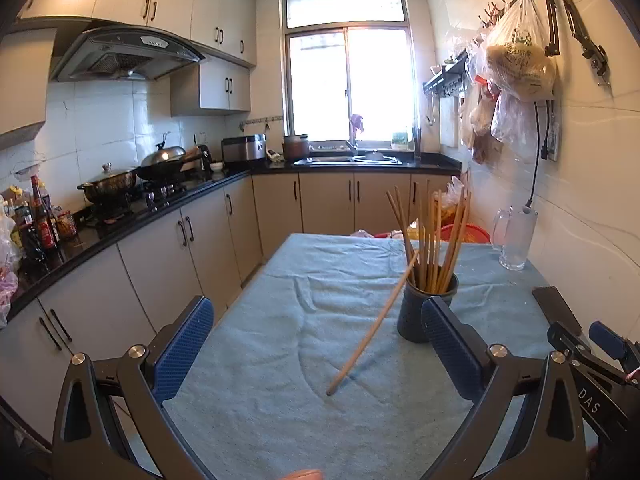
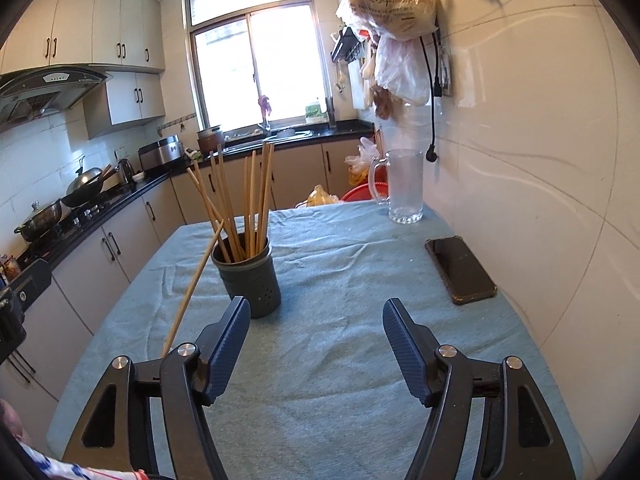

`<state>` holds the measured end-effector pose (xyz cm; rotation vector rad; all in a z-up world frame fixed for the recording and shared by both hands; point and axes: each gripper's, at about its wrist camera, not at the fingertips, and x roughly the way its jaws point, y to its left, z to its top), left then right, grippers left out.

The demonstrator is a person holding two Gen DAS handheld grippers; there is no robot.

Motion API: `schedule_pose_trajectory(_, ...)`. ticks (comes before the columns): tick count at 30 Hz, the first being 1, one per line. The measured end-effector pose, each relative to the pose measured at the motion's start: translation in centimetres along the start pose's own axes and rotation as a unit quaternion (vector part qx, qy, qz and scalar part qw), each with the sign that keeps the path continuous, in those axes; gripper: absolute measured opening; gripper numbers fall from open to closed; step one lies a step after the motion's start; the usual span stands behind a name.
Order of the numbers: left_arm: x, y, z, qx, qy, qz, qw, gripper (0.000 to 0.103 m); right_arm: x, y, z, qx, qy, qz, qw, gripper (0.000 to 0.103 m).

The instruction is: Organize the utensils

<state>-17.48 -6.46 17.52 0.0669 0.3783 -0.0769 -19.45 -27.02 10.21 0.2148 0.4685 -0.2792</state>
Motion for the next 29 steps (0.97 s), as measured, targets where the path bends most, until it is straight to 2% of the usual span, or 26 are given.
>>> schedule_pose_trajectory(13, 1.1, -1.3, -0.7, 0.013, 0.036, -0.026, 0.9989, 0.103, -0.8, 0.8, 0.3, -0.034, -0.035, -0.006, 0.999, 0.079)
schedule_pose_trajectory(29, 2.2, -2.2, -0.9, 0.023, 0.060, -0.042, 0.9971, 0.103, 0.4, 0.1, 0.3, -0.030, -0.027, -0.007, 0.999, 0.082)
